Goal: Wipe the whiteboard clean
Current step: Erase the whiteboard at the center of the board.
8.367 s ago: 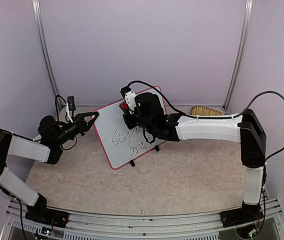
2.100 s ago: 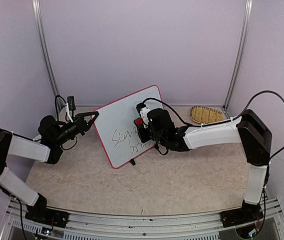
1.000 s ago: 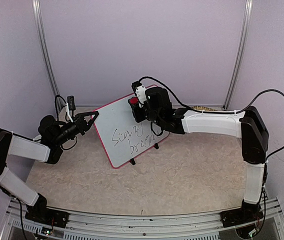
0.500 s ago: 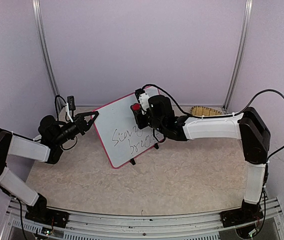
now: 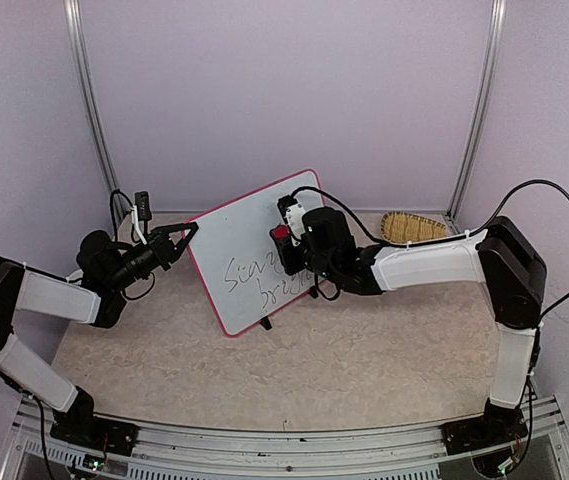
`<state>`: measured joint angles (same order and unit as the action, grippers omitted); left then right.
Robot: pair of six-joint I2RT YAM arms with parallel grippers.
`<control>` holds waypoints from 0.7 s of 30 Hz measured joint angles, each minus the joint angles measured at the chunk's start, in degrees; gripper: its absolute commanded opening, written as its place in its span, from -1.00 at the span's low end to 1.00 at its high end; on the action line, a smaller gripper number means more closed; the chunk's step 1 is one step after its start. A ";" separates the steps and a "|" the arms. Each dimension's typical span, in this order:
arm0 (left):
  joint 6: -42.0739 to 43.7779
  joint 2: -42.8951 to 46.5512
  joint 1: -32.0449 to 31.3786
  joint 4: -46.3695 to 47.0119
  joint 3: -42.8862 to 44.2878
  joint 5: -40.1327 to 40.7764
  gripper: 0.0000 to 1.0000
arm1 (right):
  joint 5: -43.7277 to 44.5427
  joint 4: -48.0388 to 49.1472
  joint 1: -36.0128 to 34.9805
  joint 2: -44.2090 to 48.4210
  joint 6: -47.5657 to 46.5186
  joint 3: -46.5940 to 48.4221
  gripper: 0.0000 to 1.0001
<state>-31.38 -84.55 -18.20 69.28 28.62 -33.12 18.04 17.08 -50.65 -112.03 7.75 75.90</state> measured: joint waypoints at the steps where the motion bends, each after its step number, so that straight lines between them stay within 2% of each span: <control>1: 0.02 0.00 0.00 0.00 0.02 -0.02 -1.00 | 0.00 0.00 0.00 0.07 0.04 -0.20 -0.63; 12: 0.13 0.00 0.00 0.00 0.04 -0.04 -1.00 | 0.17 -0.98 0.00 0.24 0.28 -0.26 -0.62; 21: 0.13 0.00 0.00 -0.02 0.04 0.00 -1.00 | 0.20 -5.77 0.31 -0.74 -0.63 7.98 -0.62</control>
<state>-31.24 -84.55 -18.20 69.25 28.67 -33.12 18.24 11.31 -50.35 -112.77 7.11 83.88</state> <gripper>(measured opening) 0.064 0.193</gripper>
